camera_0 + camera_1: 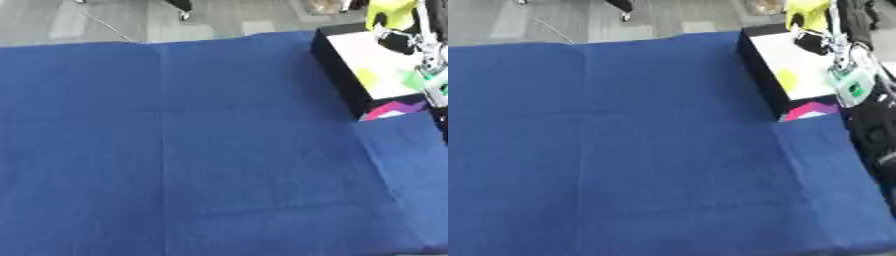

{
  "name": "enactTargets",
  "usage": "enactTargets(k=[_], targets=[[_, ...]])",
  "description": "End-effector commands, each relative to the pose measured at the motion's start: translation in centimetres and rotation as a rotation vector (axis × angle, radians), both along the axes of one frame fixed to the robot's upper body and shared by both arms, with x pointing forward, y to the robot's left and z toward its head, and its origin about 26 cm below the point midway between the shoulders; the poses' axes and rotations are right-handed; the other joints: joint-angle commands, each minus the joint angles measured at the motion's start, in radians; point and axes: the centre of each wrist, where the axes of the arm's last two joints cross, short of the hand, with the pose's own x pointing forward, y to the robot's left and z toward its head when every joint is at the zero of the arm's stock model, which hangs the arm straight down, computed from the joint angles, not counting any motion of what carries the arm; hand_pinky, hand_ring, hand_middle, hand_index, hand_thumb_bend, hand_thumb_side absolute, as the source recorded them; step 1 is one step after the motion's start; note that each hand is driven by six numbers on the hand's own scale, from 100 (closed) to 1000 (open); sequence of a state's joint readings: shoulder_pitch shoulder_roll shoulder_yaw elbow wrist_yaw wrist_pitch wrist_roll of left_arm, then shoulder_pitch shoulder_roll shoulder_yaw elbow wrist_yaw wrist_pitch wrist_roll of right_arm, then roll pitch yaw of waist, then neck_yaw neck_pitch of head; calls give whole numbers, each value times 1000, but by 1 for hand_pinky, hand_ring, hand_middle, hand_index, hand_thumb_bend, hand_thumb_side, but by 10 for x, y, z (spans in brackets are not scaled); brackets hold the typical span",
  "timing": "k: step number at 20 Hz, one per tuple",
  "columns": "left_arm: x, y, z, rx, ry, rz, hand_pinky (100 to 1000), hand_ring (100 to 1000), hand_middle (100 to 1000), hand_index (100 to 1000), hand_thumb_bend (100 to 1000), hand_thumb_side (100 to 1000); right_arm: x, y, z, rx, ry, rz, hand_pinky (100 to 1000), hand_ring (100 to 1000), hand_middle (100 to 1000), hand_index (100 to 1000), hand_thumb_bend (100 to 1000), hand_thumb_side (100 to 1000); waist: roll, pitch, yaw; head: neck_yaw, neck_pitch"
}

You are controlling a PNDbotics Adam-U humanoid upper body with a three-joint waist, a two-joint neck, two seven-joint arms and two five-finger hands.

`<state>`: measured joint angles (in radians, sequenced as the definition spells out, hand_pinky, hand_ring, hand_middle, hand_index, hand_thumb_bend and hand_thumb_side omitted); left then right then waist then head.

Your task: Pick up the objects with one hand, pass them to the other hand, and then place them into the box on the other side of the table.

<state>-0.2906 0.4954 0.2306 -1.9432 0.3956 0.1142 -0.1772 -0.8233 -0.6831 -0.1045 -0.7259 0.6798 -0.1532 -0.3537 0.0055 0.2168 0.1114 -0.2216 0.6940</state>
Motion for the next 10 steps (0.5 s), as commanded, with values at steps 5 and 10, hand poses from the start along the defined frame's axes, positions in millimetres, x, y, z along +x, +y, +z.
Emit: enactTargets(k=[5,10], targets=[[-13,2,5,-5,-37,60,730,625,582,765,178,991,-24,-44,3,-8,35,-70,1000,1000,1000,1000,100,748,-3,-24,8,4,8],[-14,4,1,-21,-32,85,729,625,583,765,179,991,-39,-47,27,-35,-81,-11,1000,1000,1000,1000,100,701,-4,-28,4,16,13]])
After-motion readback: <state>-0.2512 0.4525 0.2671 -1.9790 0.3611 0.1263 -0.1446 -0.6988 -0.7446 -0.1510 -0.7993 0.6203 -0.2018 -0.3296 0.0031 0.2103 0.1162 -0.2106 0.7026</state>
